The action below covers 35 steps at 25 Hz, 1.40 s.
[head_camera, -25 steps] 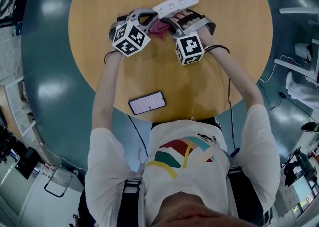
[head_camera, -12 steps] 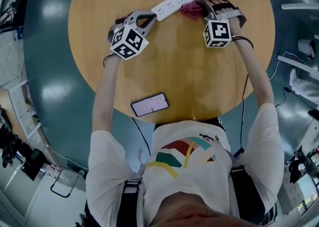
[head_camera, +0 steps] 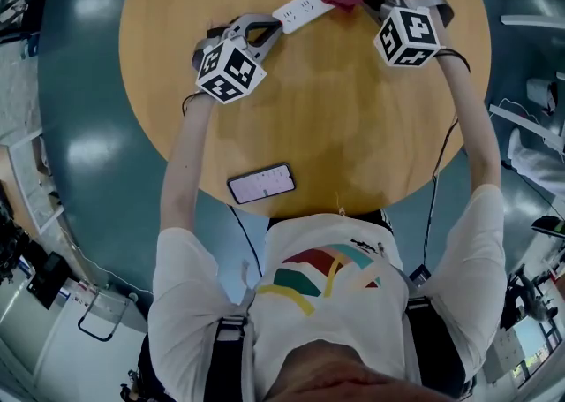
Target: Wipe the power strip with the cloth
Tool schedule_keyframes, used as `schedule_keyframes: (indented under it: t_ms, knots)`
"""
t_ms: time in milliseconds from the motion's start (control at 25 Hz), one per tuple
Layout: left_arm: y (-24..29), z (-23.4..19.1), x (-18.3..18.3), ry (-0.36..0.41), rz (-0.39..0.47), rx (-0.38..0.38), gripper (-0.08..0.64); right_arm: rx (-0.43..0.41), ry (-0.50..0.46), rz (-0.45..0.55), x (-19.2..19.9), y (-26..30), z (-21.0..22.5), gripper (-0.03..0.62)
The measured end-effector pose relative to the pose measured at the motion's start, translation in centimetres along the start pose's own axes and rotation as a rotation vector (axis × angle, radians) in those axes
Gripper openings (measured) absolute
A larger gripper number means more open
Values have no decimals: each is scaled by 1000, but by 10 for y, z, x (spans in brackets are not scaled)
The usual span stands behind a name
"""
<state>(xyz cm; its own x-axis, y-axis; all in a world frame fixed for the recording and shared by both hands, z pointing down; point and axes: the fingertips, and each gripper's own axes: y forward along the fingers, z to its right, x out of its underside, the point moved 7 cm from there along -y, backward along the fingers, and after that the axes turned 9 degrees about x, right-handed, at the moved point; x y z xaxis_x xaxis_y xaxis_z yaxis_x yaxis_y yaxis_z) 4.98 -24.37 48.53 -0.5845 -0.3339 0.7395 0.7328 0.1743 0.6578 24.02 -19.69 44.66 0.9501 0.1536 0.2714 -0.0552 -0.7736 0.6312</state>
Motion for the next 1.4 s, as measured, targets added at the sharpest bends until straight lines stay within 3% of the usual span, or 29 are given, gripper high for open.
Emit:
schedule_keyframes:
  t_ms: [120,240,360,520,720,1000,1200,1400]
  knots:
    - [7,1,-6,-8,5,-19,43,-267,-91,142,-39,18,27,38]
    - [1,-5,-5,-21,3,-28,43,-487,-123,223,-89,48,51,38]
    - [-4,-8,0,-67,28,-56,43,-653,-156,229,-123,81,51,38]
    - [4,4,8,-96,69,-99,43,-801,-227,161,-137,109,26,39]
    - [1,8,19,-128,108,-120,43,-836,-213,94,-151,139,11,38]
    - [1,8,20,-107,103,-115,43,-1072,-185,103,-151,126,-5,39]
    - [3,12,19,-94,90,-113,43,-1095,-167,122,-146,121,-9,40]
    - [6,12,10,-87,70,-125,43,-1086,-215,106,-129,112,-2,38]
